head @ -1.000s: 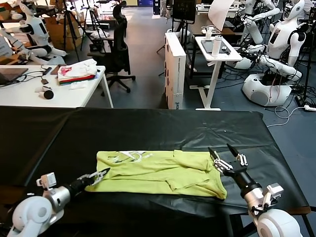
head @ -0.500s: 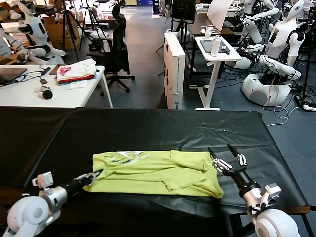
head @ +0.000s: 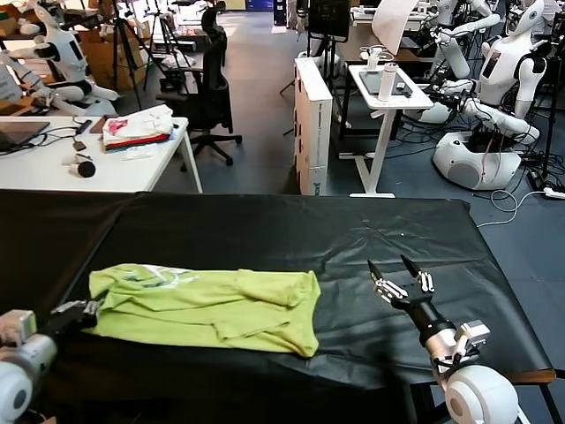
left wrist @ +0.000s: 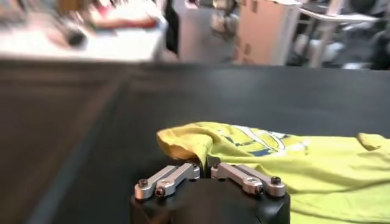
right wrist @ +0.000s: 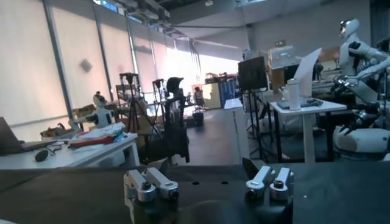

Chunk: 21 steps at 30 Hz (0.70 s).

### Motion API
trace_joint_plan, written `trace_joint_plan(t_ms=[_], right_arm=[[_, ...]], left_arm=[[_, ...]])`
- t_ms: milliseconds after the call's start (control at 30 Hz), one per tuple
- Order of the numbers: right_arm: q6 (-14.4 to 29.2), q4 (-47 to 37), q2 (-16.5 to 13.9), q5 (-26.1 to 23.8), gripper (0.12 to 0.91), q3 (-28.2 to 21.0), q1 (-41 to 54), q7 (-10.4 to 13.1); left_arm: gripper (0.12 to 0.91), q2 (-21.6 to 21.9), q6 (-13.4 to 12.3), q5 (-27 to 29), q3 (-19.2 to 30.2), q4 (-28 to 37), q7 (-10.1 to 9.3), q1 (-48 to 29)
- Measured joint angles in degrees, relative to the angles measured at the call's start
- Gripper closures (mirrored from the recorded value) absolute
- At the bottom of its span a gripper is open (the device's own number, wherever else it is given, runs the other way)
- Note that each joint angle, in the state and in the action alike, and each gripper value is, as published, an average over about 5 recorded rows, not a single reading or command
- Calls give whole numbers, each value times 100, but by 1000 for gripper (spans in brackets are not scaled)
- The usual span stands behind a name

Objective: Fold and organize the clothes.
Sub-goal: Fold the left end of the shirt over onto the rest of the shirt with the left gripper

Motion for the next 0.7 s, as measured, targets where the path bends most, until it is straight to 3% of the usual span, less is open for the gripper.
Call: trace_joint_plan(t_ms=[267,500,700], right_arm=[[23,61,276,-156,118,191,-287,-14],[24,11,321,-167,118,195,-293,-13],[34,-54,317,-165,118,167,-271,-14]], left_arm=[[835,-583,670,-1343,968,-451,-642,-419],[835,-1030,687,-1555,2052,-475,-694,-989],[835,-1258,642,-1530,2653,-502,-702,-1293]])
